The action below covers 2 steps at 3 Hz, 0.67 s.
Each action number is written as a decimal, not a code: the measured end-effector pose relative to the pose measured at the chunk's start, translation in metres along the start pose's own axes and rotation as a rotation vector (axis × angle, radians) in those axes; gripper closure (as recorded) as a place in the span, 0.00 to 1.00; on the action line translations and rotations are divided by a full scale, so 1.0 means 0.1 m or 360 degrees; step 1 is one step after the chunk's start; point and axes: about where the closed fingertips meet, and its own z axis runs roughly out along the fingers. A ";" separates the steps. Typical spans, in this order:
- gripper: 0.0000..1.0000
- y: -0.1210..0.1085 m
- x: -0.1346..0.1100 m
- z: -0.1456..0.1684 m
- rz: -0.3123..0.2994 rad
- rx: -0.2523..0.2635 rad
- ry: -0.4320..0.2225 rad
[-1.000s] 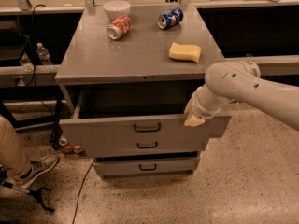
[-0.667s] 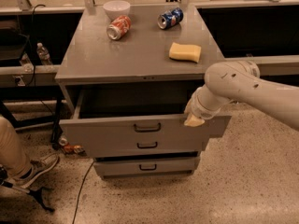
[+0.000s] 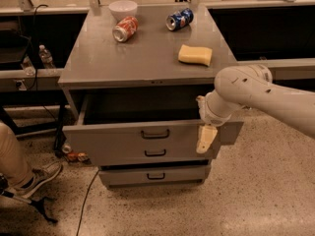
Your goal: Open top drawer
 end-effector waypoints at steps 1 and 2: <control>0.15 0.06 0.09 0.05 0.0043 -0.0026 0.0004; 0.39 0.15 0.23 0.08 0.0115 -0.0048 0.0002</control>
Offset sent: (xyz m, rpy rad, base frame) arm -0.0211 -0.0360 -0.0247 0.0409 0.0689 -0.1094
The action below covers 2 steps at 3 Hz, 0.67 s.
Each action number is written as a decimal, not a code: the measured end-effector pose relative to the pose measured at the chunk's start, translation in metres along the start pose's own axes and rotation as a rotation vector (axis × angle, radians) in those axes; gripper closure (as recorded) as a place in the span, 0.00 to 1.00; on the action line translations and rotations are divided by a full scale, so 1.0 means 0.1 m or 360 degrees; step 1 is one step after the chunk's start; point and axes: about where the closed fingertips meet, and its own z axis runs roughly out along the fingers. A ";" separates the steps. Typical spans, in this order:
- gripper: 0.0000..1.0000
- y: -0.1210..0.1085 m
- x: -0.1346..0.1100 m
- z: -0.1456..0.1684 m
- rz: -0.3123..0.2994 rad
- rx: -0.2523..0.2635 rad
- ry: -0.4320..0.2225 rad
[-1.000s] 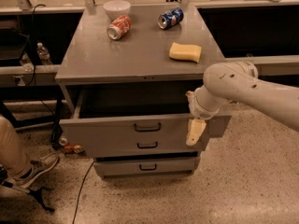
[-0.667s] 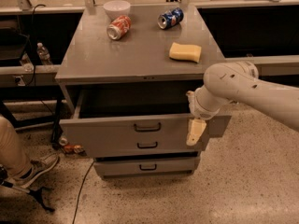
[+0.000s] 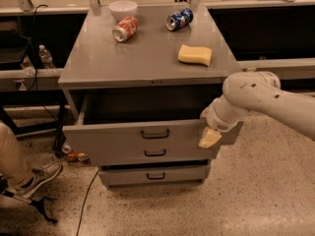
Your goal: Open top drawer
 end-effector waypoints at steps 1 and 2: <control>0.70 0.19 0.21 -0.15 0.0098 0.0018 0.0058; 0.93 0.30 0.27 -0.23 0.0146 0.0025 0.0094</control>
Offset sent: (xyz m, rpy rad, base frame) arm -0.0753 -0.0447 0.0159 -0.0666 0.0303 -0.2038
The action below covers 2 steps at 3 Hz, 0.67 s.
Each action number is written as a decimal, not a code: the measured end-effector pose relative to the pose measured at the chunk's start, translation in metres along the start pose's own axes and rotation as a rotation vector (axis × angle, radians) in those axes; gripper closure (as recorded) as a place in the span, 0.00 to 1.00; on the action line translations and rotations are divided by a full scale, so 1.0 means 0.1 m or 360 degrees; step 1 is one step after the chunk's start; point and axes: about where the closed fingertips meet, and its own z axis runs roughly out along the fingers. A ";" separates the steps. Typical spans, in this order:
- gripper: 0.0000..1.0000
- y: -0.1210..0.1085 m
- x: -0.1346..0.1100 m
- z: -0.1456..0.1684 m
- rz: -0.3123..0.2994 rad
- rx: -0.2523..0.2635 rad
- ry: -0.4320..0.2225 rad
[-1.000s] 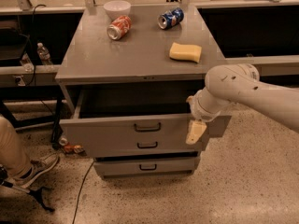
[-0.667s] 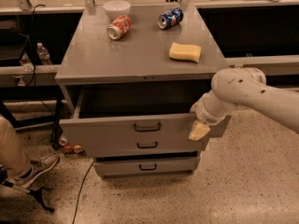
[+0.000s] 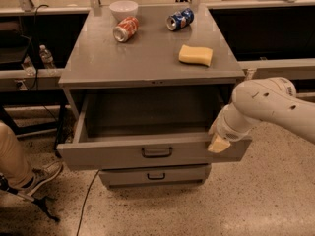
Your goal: Open top drawer
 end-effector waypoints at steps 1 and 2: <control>1.00 0.03 0.01 -0.03 0.0012 0.0001 0.0008; 1.00 0.25 0.14 -0.18 0.0098 0.0009 0.0062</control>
Offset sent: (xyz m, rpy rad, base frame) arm -0.0790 -0.0270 0.0166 -0.0486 0.0371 -0.1773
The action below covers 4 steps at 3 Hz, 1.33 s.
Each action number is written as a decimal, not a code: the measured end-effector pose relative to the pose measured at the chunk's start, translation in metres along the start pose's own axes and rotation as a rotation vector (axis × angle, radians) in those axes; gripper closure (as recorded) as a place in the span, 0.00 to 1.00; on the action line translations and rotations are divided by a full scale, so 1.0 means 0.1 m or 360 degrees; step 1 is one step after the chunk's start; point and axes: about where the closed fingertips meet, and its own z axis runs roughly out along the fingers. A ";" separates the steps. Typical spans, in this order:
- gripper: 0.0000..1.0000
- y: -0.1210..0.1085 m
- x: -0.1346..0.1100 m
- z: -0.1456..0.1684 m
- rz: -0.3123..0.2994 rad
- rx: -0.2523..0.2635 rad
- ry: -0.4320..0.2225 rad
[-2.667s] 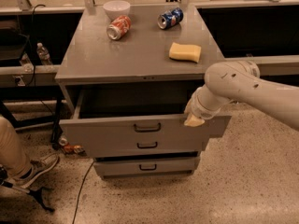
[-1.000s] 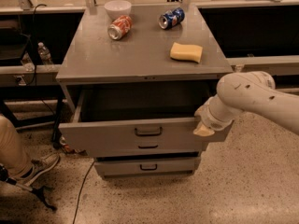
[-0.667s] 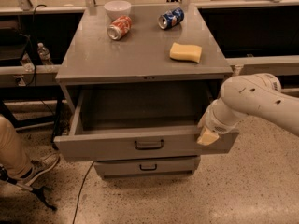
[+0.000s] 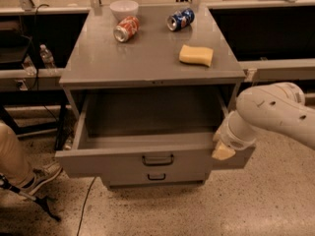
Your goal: Open top drawer
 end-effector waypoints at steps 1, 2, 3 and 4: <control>1.00 0.03 0.01 0.00 0.0006 0.0000 -0.0004; 1.00 0.37 0.11 -0.06 0.0078 -0.0006 -0.0052; 1.00 0.37 0.11 -0.06 0.0078 -0.0006 -0.0052; 0.78 0.38 0.11 -0.07 0.0075 -0.0004 -0.0051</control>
Offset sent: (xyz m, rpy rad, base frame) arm -0.1093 -0.0005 -0.0154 0.1308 0.0022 -0.1086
